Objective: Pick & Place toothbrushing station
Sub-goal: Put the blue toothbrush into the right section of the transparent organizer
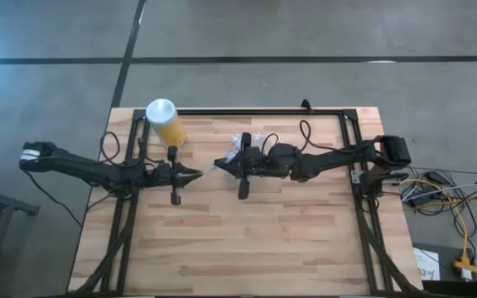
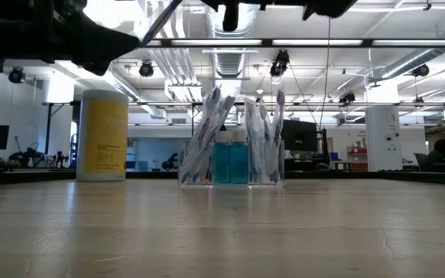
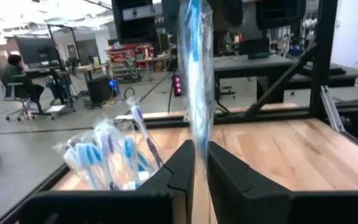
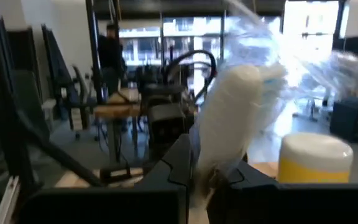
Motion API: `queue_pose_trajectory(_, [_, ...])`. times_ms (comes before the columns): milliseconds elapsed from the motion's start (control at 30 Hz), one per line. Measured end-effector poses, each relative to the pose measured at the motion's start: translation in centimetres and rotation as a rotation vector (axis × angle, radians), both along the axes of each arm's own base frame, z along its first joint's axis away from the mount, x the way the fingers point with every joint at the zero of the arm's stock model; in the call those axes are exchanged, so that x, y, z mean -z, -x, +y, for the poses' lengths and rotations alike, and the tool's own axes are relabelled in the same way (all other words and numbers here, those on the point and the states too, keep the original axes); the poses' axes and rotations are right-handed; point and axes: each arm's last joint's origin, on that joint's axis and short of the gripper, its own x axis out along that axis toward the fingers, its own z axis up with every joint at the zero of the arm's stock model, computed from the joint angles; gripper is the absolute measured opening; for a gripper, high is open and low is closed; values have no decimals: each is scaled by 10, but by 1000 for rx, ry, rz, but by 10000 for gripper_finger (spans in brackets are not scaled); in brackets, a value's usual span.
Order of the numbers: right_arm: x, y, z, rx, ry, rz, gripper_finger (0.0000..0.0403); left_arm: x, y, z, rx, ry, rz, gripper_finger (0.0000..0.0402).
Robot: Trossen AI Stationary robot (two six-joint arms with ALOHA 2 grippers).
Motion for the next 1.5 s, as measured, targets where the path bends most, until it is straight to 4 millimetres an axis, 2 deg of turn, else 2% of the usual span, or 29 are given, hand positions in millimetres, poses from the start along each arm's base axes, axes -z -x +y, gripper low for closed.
queue_pose_trajectory(200, [-21,24,14,15,22,125,12,-2,5,0,15,6,7,47])
queue_pose_trajectory(400, [-32,51,17,92,-15,274,12,-3,11,1,21,6,20,48])
queue_pose_trajectory(567, [-16,66,14,235,-68,487,12,-2,18,2,21,7,46,45])
queue_pose_trajectory(667, [-7,68,13,275,-98,510,12,-3,22,2,21,28,44,40])
queue_pose_trajectory(800, [3,70,13,309,-82,555,12,-3,28,3,21,30,60,7])
queue_pose_trajectory(1067, [10,81,8,461,-66,641,12,0,36,3,45,42,95,6])
queue_pose_trajectory(1267, [20,80,5,539,-50,648,12,-1,37,2,66,47,88,23])
queue_pose_trajectory(1500, [37,71,4,590,-21,689,12,-1,37,2,68,67,89,25])
